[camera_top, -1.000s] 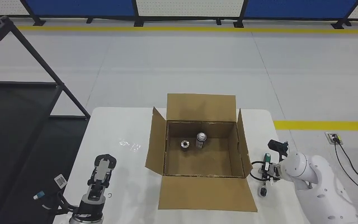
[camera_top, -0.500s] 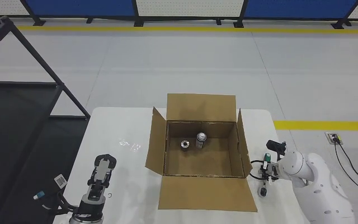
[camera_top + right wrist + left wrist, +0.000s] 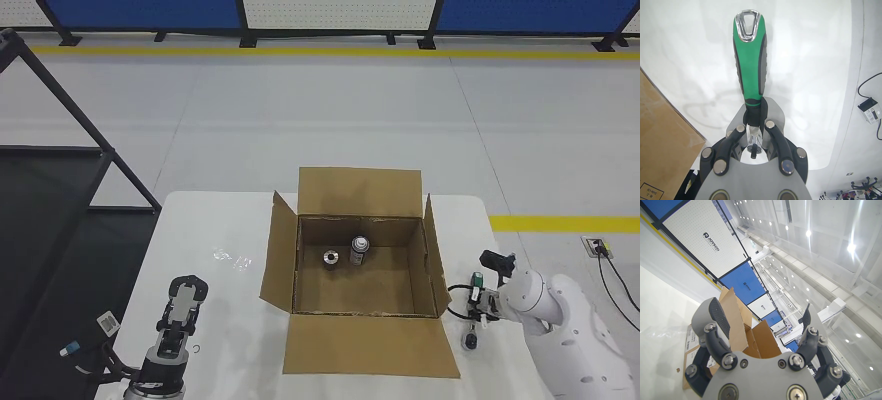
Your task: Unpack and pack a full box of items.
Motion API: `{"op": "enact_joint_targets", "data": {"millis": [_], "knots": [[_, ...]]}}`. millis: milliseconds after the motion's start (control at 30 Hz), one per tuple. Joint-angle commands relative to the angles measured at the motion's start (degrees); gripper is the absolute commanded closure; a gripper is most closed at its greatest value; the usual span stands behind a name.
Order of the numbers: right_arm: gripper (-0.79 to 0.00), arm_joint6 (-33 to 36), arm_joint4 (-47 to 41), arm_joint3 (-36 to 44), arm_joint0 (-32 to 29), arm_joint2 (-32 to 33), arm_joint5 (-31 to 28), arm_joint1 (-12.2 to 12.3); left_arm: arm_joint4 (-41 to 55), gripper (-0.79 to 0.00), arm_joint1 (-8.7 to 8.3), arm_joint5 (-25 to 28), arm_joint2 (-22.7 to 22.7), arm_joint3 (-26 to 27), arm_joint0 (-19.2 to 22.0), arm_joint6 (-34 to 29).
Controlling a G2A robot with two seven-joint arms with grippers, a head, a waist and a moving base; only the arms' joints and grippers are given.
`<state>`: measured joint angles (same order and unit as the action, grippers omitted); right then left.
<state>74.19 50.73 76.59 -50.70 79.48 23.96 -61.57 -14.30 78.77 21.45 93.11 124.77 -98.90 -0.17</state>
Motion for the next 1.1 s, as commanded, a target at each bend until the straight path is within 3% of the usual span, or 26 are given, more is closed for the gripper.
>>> {"op": "enact_joint_targets", "data": {"millis": [0,333,567,1000,1067], "knots": [[0.0,-0.4,-0.5,1.2,-1.0,1.1,-0.3,0.2,0.0,-0.785,0.0,0.0,0.0,0.0,0.0,0.0],[0.0,-2.6,-4.0,9.4,-8.2,7.9,-0.7,1.3,0.0,-0.785,0.0,0.0,0.0,0.0,0.0,0.0],[0.0,-6.2,-11.4,15.3,-13.5,15.1,-5.3,1.9,0.0,-0.785,0.0,0.0,0.0,0.0,0.0,0.0],[0.0,-12.0,-17.5,39.3,-30.7,29.7,-9.3,2.6,0.0,-0.785,0.0,0.0,0.0,0.0,0.0,0.0],[0.0,-12.0,-17.5,39.3,-30.7,29.7,-9.3,2.6,0.0,-0.785,0.0,0.0,0.0,0.0,0.0,0.0]]}}
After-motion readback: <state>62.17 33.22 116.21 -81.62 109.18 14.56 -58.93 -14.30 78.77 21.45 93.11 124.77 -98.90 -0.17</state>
